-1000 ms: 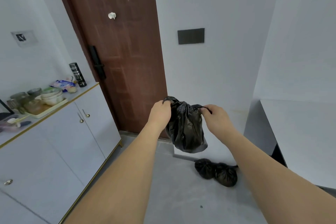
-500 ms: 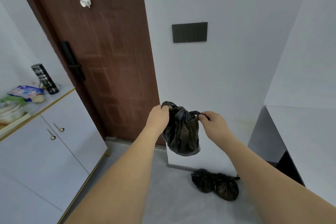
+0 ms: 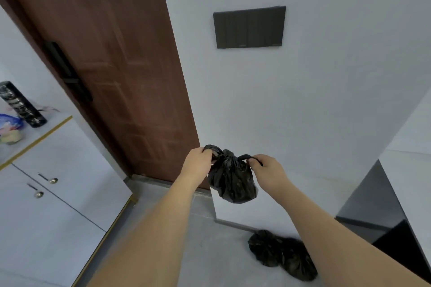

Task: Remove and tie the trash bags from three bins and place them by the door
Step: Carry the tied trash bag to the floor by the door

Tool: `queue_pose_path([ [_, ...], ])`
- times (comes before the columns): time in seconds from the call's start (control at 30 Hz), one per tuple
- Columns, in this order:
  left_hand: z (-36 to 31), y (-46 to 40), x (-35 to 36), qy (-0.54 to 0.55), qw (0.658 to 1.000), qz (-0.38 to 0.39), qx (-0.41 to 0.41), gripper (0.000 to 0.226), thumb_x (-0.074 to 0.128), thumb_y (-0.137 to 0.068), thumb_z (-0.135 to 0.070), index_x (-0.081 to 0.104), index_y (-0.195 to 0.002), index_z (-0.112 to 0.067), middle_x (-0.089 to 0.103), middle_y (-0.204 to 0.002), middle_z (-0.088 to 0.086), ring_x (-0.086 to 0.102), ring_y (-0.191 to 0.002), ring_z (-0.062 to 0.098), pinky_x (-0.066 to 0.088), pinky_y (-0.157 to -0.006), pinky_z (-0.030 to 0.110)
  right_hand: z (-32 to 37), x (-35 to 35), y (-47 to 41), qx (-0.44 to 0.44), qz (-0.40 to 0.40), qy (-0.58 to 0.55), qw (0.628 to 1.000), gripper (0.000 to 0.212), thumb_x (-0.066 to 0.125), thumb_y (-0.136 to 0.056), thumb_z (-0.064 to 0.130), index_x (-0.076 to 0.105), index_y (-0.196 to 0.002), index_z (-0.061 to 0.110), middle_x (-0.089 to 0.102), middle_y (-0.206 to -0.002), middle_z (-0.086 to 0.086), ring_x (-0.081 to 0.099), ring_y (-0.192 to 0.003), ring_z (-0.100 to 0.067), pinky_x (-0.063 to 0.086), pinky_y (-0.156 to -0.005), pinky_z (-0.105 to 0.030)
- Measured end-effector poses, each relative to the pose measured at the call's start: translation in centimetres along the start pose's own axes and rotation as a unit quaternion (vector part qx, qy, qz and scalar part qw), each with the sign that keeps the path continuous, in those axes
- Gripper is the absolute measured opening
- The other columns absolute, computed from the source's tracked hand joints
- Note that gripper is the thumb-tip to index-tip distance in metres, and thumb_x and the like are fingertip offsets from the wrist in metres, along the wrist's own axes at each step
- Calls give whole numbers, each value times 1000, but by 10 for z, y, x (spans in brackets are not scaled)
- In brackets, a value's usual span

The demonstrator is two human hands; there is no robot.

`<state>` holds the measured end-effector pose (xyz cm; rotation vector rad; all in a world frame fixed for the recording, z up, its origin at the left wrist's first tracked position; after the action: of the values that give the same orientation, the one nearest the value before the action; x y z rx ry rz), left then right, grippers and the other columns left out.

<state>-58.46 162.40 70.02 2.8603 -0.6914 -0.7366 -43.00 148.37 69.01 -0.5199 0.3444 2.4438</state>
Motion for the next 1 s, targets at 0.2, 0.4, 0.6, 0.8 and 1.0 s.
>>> queue_pose_path([
  [0.2, 85, -100, 40, -1, 1000, -8, -19, 26, 42, -84, -18, 57, -73, 0, 58, -68, 8, 48, -64, 20, 35, -60, 34, -81, 58, -82, 39, 1, 22, 999, 25, 43, -99, 22, 65, -90, 16, 62, -80, 2, 54, -73, -12, 38, -60, -22],
  [0.4, 264, -182, 110, 43, 995, -66, -68, 25, 44, -89, -14, 62, -76, -2, 62, -66, 1, 54, -60, 14, 39, -58, 30, -247, 170, -140, 54, 16, 30, 998, 26, 44, -99, 27, 67, -93, 16, 66, -85, 1, 58, -82, -17, 44, -70, -30],
  [0.6, 493, -237, 210, 92, 986, -81, -117, 28, 40, -88, -17, 61, -83, 1, 60, -74, 8, 54, -72, 25, 45, -70, 37, -452, 295, -171, 58, 44, 39, 997, 23, 47, -98, 26, 66, -88, 19, 58, -71, 11, 54, -71, -9, 44, -65, -19],
  [0.8, 658, -287, 306, 87, 988, -48, -116, 25, 40, -81, -22, 60, -70, -11, 61, -70, 6, 56, -70, 27, 50, -71, 39, -618, 364, -202, 71, 42, 46, 996, 25, 46, -99, 25, 68, -97, 12, 67, -87, 0, 59, -83, -17, 43, -72, -29],
  [1.0, 732, -312, 369, -6, 996, -32, -78, 27, 38, -92, -17, 64, -92, -9, 66, -93, 8, 59, -88, 28, 46, -80, 36, -721, 393, -231, 84, 38, 93, 991, 26, 45, -98, 18, 68, -108, 10, 69, -106, -7, 62, -102, -24, 45, -84, -29],
])
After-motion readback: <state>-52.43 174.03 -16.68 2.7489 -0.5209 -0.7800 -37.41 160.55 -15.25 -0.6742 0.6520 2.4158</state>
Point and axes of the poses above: each hand's wrist, its own y-axis away from the middle knuckle, its own x-axis out of the palm, z = x × y, the point moved 8 cm from there along -y, towards the middle knuckle
